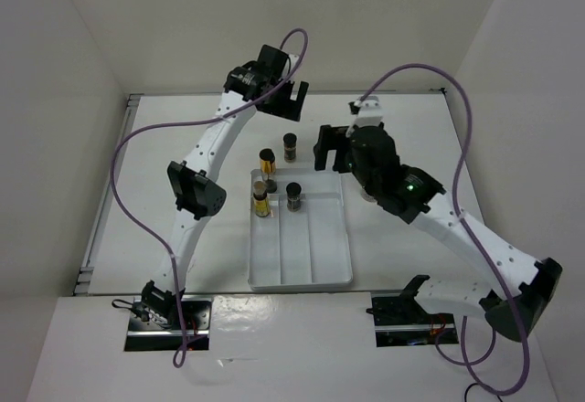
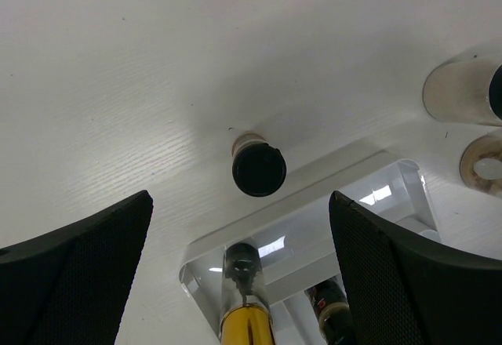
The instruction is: Organize the condiment bottles
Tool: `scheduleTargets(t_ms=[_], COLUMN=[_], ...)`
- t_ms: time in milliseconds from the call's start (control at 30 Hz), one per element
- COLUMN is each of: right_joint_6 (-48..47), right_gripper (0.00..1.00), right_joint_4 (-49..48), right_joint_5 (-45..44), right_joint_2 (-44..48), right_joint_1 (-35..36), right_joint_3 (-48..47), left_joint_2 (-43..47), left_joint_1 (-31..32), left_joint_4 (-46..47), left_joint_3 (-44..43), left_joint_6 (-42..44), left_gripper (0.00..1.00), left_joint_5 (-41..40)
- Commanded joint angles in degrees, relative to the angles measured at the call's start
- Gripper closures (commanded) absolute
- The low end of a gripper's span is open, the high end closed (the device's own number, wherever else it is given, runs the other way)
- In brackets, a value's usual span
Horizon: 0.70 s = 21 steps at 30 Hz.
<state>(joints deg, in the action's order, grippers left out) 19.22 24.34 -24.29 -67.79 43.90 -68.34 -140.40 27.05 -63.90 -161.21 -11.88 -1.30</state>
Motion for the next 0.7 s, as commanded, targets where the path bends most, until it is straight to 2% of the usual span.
scheduleTargets(t_ms=[0, 233, 667], right_joint_6=[2.04, 2.57, 2.57], right_gripper=[0.01, 0.01, 0.01], right_joint_4=[-3.33, -2.81, -2.8], right_joint_5=[-3.39, -3.39, -3.39], right_joint_2=[3.62, 6.61, 6.09], right_joint_1=[-3.29, -4.44, -4.44], right_joint_3=[1.27, 3.91, 5.05], left_joint_2=[-1.19, -2.95, -7.69], left_joint_1=[0.9, 1.43, 1.96], left_joint_4=[-0.35, -0.35, -0.88], left_joint_3=[1.06, 1.07, 0.01], left_joint_6=[1.42, 1.42, 1.42], left_gripper=[0.01, 0.01, 0.01], left_joint_5=[-1.16, -1.86, -1.86])
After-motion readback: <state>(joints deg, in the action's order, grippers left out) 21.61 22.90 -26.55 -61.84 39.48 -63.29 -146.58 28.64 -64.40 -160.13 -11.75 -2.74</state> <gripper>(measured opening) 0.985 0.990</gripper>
